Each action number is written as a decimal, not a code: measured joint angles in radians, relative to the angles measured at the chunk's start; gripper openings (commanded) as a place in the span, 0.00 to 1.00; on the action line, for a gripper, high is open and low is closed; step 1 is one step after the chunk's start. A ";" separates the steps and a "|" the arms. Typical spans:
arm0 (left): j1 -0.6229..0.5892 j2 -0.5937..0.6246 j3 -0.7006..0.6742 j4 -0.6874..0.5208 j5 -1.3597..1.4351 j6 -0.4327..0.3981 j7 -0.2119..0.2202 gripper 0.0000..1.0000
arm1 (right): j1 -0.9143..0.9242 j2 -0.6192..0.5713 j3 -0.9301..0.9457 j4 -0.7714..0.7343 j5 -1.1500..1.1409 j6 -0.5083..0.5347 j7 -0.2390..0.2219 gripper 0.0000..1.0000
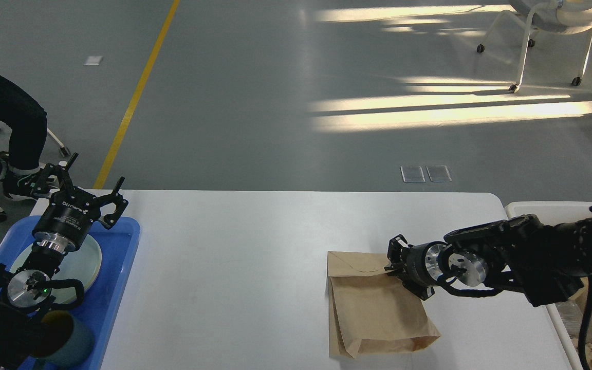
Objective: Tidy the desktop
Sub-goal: 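Grasp the brown paper bag with the right gripper, then lift the paper bag and carry it into the white bin, release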
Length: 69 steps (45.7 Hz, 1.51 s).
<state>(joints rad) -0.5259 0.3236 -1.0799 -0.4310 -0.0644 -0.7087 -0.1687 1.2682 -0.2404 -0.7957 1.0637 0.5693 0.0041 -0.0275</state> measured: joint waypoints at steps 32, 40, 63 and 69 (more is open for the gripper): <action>0.000 0.000 0.000 0.000 0.000 0.000 0.000 0.96 | 0.433 -0.300 -0.047 0.190 -0.054 0.090 -0.005 0.00; 0.000 0.000 0.000 0.000 0.000 0.000 0.000 0.96 | 0.622 -0.394 -0.055 0.226 -0.054 0.194 -0.009 0.00; 0.000 0.000 0.000 0.000 0.000 0.000 0.000 0.96 | 0.686 -0.489 -0.171 0.171 -0.087 0.186 -0.008 0.00; 0.000 0.000 0.000 0.000 0.000 0.000 0.000 0.96 | 0.588 -0.532 -0.179 0.123 -0.147 0.092 -0.008 0.00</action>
<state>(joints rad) -0.5258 0.3236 -1.0799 -0.4310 -0.0644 -0.7087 -0.1687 1.8559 -0.7720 -0.9745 1.1864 0.4219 0.0959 -0.0351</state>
